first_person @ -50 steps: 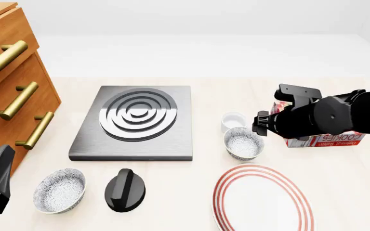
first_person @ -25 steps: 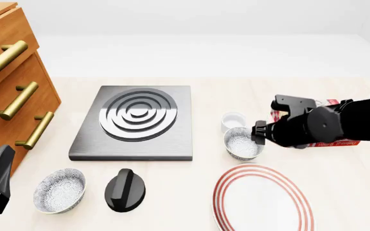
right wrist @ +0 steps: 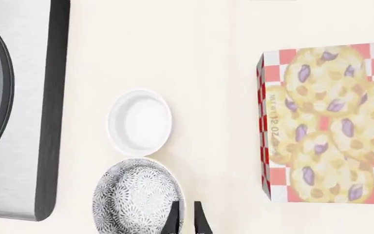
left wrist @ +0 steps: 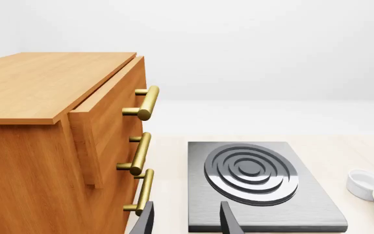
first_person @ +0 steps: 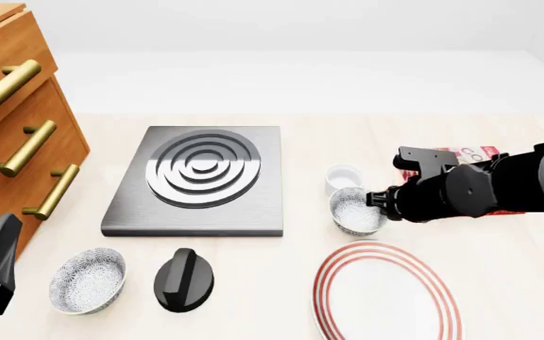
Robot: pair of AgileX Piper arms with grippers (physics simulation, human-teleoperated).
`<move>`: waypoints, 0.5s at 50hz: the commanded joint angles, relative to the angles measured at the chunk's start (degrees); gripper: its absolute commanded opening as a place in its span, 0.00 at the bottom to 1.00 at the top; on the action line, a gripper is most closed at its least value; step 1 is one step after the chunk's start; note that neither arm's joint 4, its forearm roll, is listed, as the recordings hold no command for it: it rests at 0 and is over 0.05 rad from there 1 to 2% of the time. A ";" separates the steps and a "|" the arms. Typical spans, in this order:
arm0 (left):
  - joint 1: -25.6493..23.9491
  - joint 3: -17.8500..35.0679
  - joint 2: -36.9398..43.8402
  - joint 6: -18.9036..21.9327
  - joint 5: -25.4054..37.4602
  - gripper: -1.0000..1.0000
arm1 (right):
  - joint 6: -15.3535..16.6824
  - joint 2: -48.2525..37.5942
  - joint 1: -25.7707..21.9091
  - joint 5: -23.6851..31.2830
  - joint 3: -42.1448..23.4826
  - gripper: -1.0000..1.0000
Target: Pick the akita bowl between the plate and the ramekin and place it on the plate.
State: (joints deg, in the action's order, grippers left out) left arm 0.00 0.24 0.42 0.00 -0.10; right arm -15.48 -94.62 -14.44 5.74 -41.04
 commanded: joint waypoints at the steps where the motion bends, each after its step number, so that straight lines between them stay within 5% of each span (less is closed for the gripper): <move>1: 0.00 0.00 0.00 0.00 0.00 1.00 | 0.77 0.43 -0.16 -0.59 0.50 0.00; 25: 0.00 0.00 0.00 0.00 0.00 1.00 | 0.47 10.63 -3.04 6.37 -1.65 0.00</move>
State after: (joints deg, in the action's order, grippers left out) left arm 0.00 0.24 0.42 0.00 -0.10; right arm -15.06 -88.85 -16.34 8.59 -41.49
